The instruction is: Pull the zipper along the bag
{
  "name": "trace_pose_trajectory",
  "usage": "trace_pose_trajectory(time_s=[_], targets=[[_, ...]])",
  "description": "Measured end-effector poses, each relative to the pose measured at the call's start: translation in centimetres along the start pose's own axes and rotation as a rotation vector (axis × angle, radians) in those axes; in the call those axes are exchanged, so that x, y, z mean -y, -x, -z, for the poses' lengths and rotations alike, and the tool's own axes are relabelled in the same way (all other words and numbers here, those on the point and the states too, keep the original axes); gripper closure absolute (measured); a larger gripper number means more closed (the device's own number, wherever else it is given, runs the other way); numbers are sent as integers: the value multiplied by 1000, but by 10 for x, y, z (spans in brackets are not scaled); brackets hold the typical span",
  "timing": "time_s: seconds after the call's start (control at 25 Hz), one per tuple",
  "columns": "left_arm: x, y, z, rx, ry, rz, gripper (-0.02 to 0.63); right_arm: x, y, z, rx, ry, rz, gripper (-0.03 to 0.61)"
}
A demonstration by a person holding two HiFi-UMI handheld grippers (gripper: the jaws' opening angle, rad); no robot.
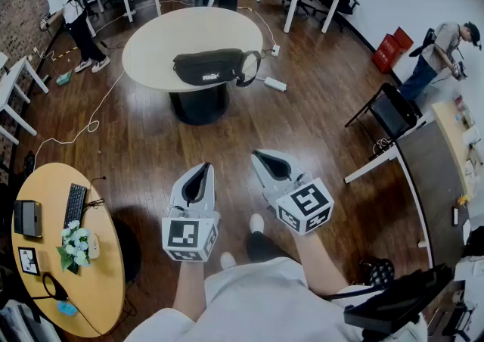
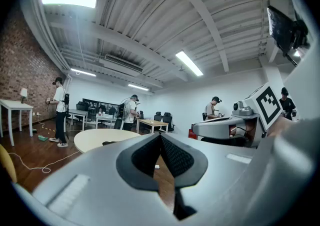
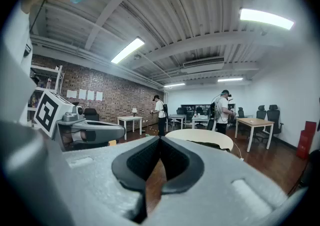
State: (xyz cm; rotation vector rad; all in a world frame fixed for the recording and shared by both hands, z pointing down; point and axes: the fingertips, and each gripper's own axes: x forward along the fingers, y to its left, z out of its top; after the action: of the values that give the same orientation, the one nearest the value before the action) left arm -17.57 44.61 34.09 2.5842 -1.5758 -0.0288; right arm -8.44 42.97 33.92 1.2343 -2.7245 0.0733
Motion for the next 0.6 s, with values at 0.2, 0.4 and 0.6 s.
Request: trace_pose_trajectory(time_s=[0.2,0.4,0.6], targets=[[-22,-55,4,-24,-26,-12,594,53,-38,3,27,-41,6,586],[-47,-128,-19,4,-89,-87,595,133,-90,-19,109,-154,-32,586],[-72,-198,-44,61,-115,-177,595,213,-122,-45,167,-131,-12,586]])
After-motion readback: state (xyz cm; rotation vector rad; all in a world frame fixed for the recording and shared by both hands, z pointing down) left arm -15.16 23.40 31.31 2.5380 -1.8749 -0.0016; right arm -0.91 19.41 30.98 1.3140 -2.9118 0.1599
